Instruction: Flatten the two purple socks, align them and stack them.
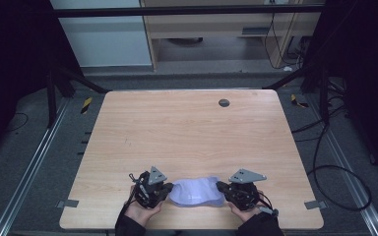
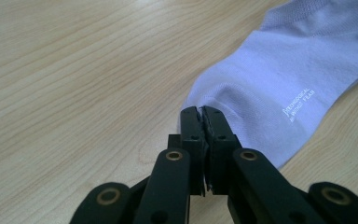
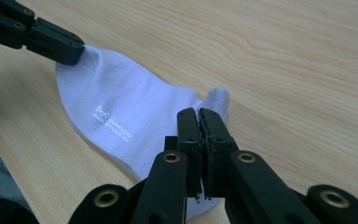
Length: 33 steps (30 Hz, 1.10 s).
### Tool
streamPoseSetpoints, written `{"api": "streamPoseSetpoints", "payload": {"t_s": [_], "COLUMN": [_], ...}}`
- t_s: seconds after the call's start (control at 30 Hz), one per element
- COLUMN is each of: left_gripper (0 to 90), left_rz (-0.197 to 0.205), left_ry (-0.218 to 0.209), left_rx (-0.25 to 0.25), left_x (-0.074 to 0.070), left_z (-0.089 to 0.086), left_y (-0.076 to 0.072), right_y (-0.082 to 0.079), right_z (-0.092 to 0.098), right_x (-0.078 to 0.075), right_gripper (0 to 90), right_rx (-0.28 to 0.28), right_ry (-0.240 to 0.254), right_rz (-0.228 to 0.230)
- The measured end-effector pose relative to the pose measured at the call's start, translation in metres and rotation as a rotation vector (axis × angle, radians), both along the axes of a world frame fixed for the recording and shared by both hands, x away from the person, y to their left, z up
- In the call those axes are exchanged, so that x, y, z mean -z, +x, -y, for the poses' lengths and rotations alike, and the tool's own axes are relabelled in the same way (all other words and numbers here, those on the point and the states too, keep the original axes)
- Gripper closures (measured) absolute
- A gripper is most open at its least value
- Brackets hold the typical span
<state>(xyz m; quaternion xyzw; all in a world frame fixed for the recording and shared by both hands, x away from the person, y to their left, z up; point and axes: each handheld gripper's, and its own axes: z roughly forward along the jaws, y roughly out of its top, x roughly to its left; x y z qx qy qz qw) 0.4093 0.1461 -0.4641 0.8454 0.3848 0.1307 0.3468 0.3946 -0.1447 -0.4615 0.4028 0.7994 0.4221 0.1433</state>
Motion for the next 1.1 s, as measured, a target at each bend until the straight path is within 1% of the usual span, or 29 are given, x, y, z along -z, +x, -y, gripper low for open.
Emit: {"api": "streamPoseSetpoints", "payload": {"t_s": [0.33, 0.47, 0.57, 0.63, 0.73, 0.8, 0.83, 0.87, 0.9, 0.93, 0.97, 1.0, 1.1], "left_gripper": [87.1, 87.1, 86.9, 86.7, 84.3, 77.8, 76.5, 73.2, 71.4, 69.6, 69.5, 69.9, 74.1], "left_rz": [-0.023, -0.031, -0.04, -0.044, -0.042, -0.035, -0.023, -0.017, 0.004, 0.016, 0.03, 0.041, 0.071], "left_ry": [0.015, 0.027, 0.032, 0.036, 0.036, 0.023, 0.011, 0.001, -0.007, -0.019, -0.03, -0.037, -0.055], "left_rx": [-0.002, 0.007, 0.006, 0.006, 0.009, 0.001, -0.001, -0.004, -0.013, -0.02, -0.024, -0.028, -0.03], "left_x": [0.009, 0.012, 0.014, 0.016, 0.015, 0.013, 0.01, 0.008, 0.004, 0.002, -0.001, -0.002, -0.004], "left_z": [0.002, 0.004, 0.005, 0.005, 0.005, 0.003, 0.001, 0.0, -0.001, -0.001, -0.002, -0.002, 0.004], "left_y": [0.002, 0.003, 0.003, 0.003, 0.003, 0.002, 0.002, 0.001, 0.0, 0.0, -0.001, -0.001, 0.001], "right_y": [0.0, 0.001, 0.001, 0.002, 0.002, 0.002, 0.002, 0.002, 0.001, 0.001, 0.0, 0.0, 0.0], "right_z": [0.003, 0.003, 0.004, 0.004, 0.005, 0.005, 0.006, 0.007, 0.008, 0.009, 0.009, 0.01, 0.006], "right_x": [0.008, 0.01, 0.012, 0.015, 0.018, 0.017, 0.016, 0.014, 0.013, 0.012, 0.011, 0.01, 0.009], "right_gripper": [88.2, 88.0, 87.8, 87.7, 85.5, 80.5, 79.1, 76.5, 74.1, 74.0, 74.0, 74.9, 79.5], "right_rx": [0.007, 0.019, 0.025, 0.027, 0.033, 0.042, 0.047, 0.047, 0.051, 0.05, 0.051, 0.045, 0.028], "right_ry": [-0.021, -0.049, -0.056, -0.069, -0.088, -0.095, -0.091, -0.084, -0.079, -0.071, -0.057, -0.042, -0.023], "right_rz": [-0.041, -0.065, -0.082, -0.092, -0.108, -0.101, -0.098, -0.08, -0.069, -0.045, -0.037, -0.017, 0.008]}}
